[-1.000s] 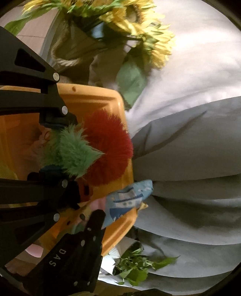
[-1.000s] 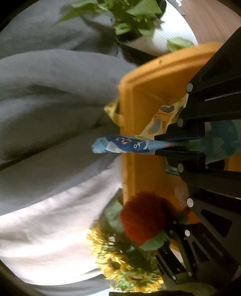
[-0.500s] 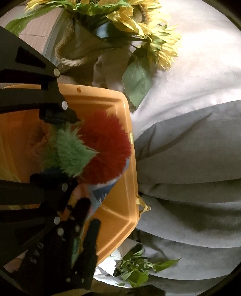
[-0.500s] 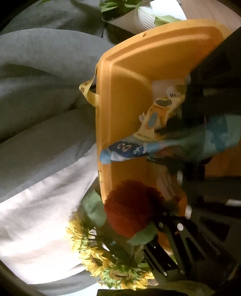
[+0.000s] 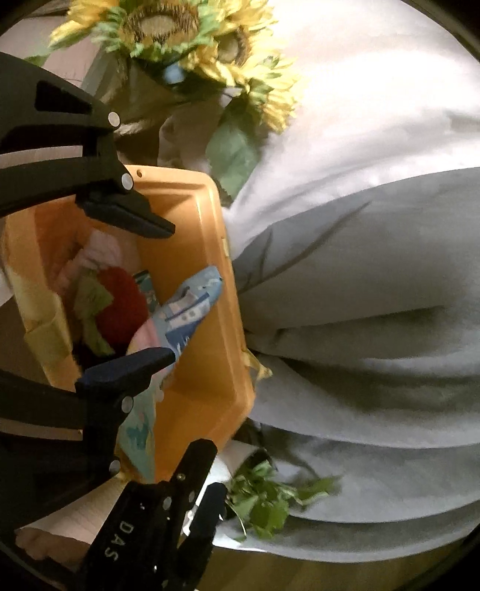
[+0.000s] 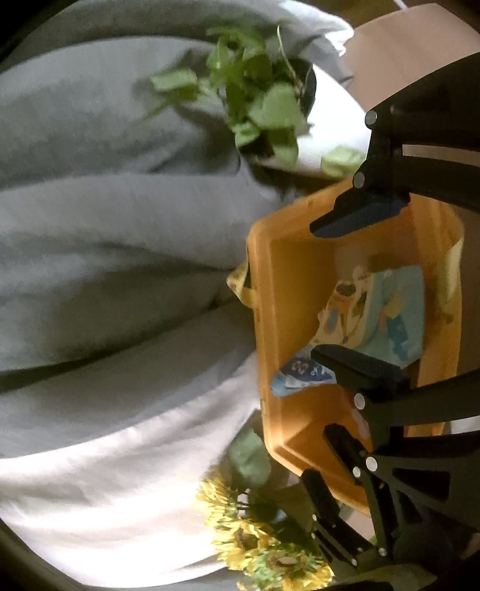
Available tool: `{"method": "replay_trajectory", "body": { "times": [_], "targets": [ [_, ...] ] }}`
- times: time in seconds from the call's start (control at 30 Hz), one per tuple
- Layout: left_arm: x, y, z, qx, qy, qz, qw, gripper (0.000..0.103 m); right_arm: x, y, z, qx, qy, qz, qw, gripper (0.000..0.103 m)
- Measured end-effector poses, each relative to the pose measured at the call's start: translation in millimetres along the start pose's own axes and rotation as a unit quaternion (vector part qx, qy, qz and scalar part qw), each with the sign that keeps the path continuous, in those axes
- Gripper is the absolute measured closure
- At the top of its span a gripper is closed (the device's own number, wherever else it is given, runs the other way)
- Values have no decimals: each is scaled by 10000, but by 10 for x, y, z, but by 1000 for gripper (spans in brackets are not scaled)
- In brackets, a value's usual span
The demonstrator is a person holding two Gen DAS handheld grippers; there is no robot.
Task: Organize soft objects
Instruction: 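Open the left tool to drop the fuzzy plush while the right tool drops the cartoon cloth into the crate, then withdraw both tools from the crate toward the white tissue and pink sponge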
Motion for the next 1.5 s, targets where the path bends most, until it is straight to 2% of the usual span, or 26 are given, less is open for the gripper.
{"method": "replay_trajectory", "body": {
  "times": [0.2, 0.27, 0.47, 0.73, 1.0, 1.5],
  "targets": [
    [-350, 32, -25, 14, 205, -207, 9996, 39, -280, 101, -1, 306, 151, 6, 9994, 41],
    [-468, 42, -8, -22, 242, -283, 9993, 38, -392, 126, 16, 369, 238, 46, 9990, 35],
    [-736, 91, 85, -120, 293, -337, 9989, 37, -690, 208, 113, 474, 424, 174, 9978, 34],
    [-1009, 171, 278, -219, 312, -492, 9981, 36, -1035, 289, 274, 616, 591, 341, 9958, 27],
    [-1139, 260, 582, -318, 134, -603, 9976, 35, -1260, 350, 478, 588, 699, 460, 9948, 22],
    [-1208, 409, 1143, -418, -337, -810, 9953, 34, -1303, 493, 968, 513, 423, 572, 9962, 20]
  ]
}}
Point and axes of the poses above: each gripper's, at about its wrist camera, not at the fingertips, and x roughly the way its jaws point, y to its right, z to its underside, the point moved 5 cm from there along x, roughly the way its jaws point, and after that the axes turned 13 degrees about x, right-handed, at the moved point
